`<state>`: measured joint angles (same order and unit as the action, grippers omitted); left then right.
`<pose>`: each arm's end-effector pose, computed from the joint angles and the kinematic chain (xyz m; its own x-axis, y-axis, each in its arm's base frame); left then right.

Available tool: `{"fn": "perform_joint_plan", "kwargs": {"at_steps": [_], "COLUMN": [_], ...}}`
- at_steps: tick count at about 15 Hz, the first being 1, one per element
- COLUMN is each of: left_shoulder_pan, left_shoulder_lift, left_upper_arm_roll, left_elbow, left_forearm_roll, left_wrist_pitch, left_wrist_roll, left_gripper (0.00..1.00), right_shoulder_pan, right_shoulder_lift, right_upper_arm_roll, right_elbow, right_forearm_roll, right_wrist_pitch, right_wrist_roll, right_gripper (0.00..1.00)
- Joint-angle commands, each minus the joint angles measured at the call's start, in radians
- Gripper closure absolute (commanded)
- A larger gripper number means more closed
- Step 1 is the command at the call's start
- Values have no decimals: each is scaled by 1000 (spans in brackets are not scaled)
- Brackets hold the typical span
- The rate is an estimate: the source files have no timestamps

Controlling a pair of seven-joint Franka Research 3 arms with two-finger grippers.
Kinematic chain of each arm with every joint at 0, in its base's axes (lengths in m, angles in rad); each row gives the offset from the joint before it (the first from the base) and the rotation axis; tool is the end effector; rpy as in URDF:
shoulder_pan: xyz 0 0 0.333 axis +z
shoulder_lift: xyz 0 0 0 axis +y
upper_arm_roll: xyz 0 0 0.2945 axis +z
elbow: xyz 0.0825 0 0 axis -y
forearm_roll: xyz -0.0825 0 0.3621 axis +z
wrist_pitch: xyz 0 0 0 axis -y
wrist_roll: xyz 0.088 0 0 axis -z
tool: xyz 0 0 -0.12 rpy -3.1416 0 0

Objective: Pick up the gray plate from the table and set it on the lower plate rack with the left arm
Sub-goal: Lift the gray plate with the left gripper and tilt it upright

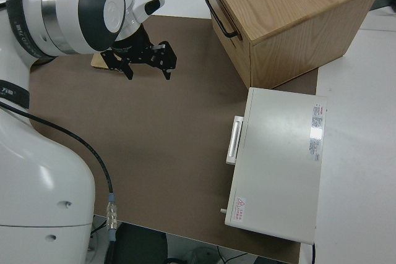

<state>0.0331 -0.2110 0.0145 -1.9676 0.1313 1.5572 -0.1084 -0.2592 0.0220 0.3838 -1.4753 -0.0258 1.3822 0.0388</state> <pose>0.4515 0.0378 0.5183 0.9708 0.1545 -0.1832 0.1285 -0.9809 -0.1463 0.5139 0.0586 0.6060 0.9904 0.0809 -0.1125 0.0839 -0.9962 0.0219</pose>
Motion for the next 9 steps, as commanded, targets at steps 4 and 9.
{"fn": "perform_joint_plan", "kwargs": {"at_steps": [4,9], "left_shoulder_pan": [-7,-7], "left_shoulder_lift": [4,8], "left_upper_arm_roll": [-2,-2], "left_elbow": [16,-4], "left_forearm_roll": [240,431], "left_wrist_pitch": [-17,-43], "left_wrist_roll": [-11,-17], "left_gripper": [1000,1000], "right_shoulder_pan": [-23,-23], "right_shoulder_lift": [-2,-2], "right_upper_arm_roll": [21,21], "right_elbow": [7,7], "right_forearm_roll": [-6,-6], "right_wrist_pitch": [-12,-12], "right_wrist_roll": [12,12], "right_gripper": [17,17]}}
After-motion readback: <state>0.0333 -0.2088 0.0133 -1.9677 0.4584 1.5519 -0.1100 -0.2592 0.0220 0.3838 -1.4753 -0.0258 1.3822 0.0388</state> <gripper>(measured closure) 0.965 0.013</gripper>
